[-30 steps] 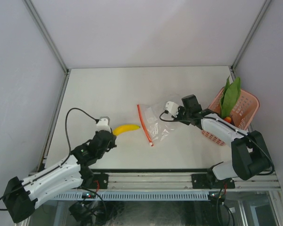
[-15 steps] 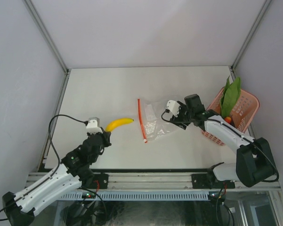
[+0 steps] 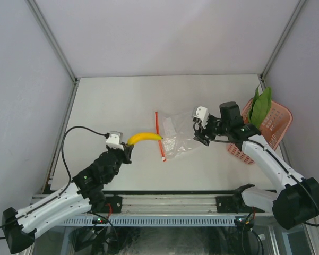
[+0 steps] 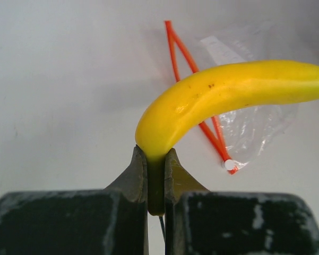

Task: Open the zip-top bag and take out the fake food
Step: Pick up the fake fruit from the zipper food storage bag.

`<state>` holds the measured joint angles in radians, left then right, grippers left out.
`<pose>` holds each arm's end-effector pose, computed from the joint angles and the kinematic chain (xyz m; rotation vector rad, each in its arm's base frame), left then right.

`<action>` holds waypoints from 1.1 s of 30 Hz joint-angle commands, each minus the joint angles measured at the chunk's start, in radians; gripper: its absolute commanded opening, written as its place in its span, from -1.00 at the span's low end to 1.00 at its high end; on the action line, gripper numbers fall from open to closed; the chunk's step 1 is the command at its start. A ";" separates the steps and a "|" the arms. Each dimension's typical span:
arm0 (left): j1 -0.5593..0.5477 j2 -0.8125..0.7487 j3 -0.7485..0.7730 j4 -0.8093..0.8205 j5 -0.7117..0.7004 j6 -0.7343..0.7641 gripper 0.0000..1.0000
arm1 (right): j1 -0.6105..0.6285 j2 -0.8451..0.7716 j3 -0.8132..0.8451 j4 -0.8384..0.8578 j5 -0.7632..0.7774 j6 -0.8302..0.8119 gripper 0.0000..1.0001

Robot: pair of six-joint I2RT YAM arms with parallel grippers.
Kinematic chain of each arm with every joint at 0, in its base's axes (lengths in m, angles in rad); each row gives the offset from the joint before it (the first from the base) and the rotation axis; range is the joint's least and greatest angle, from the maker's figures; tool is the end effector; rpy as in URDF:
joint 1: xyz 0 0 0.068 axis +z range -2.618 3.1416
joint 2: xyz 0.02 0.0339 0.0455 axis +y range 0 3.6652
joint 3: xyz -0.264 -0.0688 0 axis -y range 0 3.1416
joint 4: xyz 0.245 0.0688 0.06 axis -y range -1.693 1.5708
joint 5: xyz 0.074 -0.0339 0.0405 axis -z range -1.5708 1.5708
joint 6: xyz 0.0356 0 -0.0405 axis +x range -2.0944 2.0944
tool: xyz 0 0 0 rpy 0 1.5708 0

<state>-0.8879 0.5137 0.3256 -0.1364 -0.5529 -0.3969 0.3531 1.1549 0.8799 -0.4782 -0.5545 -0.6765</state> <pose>0.1034 -0.0974 0.2231 0.0826 1.8600 -0.3711 0.2201 0.1011 0.2749 -1.3279 1.7930 0.4675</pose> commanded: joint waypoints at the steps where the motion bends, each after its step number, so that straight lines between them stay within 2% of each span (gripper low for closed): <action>1: -0.043 0.004 0.002 0.211 0.034 0.164 -0.99 | -0.031 -0.038 0.070 -0.019 -0.147 0.117 0.33; 9: -0.111 0.068 -0.035 0.406 0.090 0.357 -1.00 | -0.115 -0.058 0.086 0.002 -0.393 0.311 0.48; 16: -0.182 0.165 -0.029 0.535 0.087 0.521 -1.00 | -0.128 -0.006 0.086 0.021 -0.566 0.406 0.59; 25: -0.250 0.274 -0.015 0.670 0.103 0.712 -1.00 | -0.103 0.051 0.085 0.032 -0.580 0.508 0.61; 33: -0.265 0.347 -0.002 0.764 0.115 0.836 -0.99 | -0.071 0.095 0.085 0.042 -0.560 0.588 0.60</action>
<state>-1.1446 0.8417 0.3088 0.5117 -0.4580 0.3389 0.2638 1.2385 0.9302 -0.4778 -1.1015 -0.1520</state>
